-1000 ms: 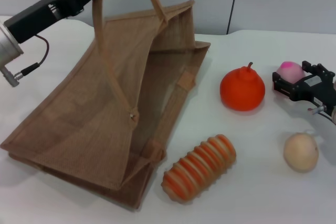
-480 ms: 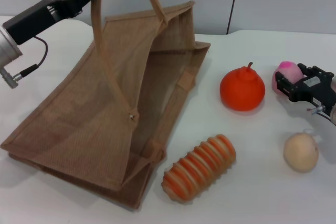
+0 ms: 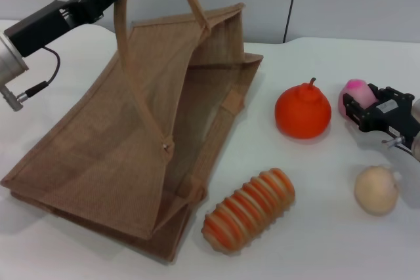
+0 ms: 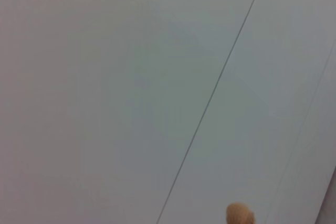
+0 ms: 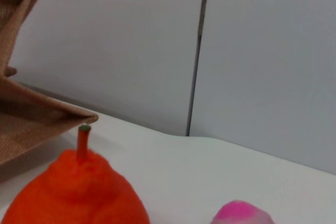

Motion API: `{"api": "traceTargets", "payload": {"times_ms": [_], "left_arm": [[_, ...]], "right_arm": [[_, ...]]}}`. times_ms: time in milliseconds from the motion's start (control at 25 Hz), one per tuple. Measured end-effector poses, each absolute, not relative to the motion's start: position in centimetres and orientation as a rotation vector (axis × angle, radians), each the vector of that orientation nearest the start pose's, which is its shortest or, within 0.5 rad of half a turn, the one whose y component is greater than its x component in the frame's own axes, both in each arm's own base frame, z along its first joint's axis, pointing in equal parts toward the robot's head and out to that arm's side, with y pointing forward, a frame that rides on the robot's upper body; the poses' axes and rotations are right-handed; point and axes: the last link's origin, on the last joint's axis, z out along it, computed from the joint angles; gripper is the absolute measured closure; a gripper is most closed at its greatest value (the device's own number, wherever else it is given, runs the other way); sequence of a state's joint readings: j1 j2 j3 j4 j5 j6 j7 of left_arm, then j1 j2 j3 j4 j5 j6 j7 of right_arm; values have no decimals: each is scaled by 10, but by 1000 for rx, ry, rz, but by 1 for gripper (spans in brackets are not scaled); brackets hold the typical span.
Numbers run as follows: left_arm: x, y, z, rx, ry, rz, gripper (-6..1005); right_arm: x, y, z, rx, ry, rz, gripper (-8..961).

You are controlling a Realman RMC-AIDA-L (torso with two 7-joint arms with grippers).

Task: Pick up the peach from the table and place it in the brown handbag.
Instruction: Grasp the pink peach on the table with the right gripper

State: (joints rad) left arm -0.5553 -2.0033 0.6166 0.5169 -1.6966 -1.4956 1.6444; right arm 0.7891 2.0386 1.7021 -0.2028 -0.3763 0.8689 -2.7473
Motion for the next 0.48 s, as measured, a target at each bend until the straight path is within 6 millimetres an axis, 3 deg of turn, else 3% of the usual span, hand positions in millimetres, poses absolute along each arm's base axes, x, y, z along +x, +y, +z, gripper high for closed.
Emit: {"api": "traceTargets", "payload": {"times_ms": [480], "left_arm": [[-252, 375, 73, -2155, -814, -1327, 856]], "right_arm": [[315, 374, -45, -2049, 614, 460, 491]]}}
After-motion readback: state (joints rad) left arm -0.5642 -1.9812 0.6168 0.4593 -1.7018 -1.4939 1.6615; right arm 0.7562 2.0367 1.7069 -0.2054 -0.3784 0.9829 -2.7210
